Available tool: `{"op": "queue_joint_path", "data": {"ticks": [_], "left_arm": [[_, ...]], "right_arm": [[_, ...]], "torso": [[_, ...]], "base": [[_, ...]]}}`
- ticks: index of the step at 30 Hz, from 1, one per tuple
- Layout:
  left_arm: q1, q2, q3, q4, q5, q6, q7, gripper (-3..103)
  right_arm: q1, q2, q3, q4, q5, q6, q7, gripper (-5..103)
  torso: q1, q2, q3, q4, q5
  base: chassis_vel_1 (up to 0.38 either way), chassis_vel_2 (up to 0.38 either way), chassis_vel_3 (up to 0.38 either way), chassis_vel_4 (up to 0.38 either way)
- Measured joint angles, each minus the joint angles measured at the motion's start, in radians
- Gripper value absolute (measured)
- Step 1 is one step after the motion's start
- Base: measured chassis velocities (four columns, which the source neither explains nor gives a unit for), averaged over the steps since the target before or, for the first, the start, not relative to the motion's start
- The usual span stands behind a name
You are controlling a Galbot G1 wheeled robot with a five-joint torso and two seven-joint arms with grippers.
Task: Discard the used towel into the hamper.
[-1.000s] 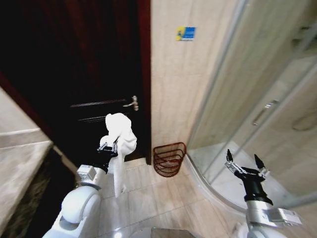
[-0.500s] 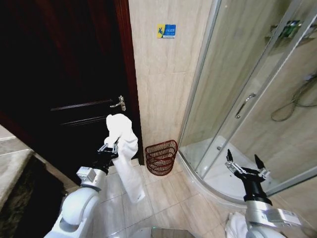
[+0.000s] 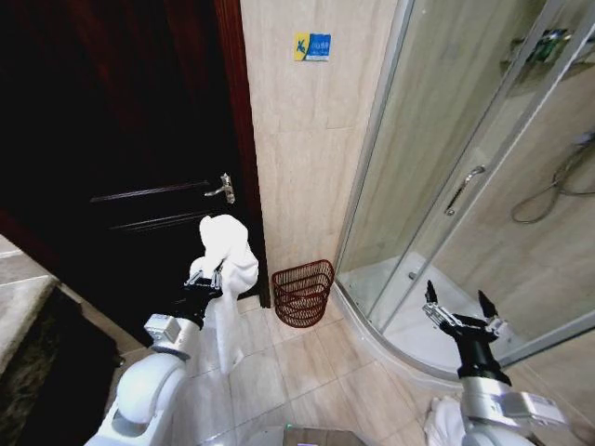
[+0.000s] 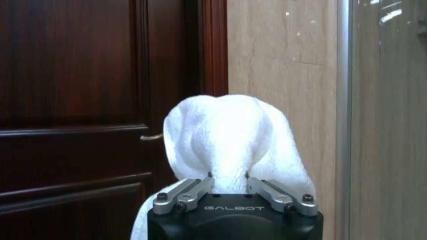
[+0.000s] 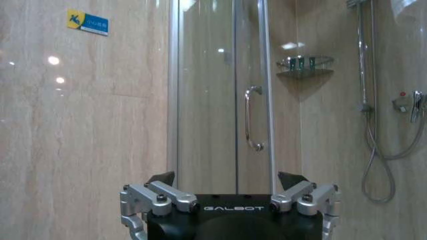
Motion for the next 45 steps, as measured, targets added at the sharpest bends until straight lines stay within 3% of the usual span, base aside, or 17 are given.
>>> {"op": "queue_joint_path", "data": {"ticks": [30, 38, 45], "left_arm": [[-0.018, -0.011, 0.007, 0.049, -0.006, -0.040, 0.014, 7], [-0.018, -0.021, 0.009, 0.097, -0.005, -0.109, 0.026, 7], [-0.012, -0.028, -0.010, 0.112, 0.015, -0.217, 0.038, 7]], "right_arm": [[-0.001, 0.038, -0.005, -0.018, -0.040, 0.013, 0.006, 100], [0.004, 0.042, -0.006, -0.010, -0.057, 0.013, 0.016, 100], [0.016, 0.043, 0.009, 0.019, -0.068, -0.003, 0.031, 100]], "torso": [[-0.071, -0.155, -0.084, -0.0001, 0.0001], [-0.088, -0.194, -0.106, 0.0000, 0.0000], [-0.105, -0.234, -0.128, 0.0000, 0.0000]], "base": [[0.000, 0.000, 0.000, 0.000], [0.000, 0.000, 0.000, 0.000], [0.000, 0.000, 0.000, 0.000]]}}
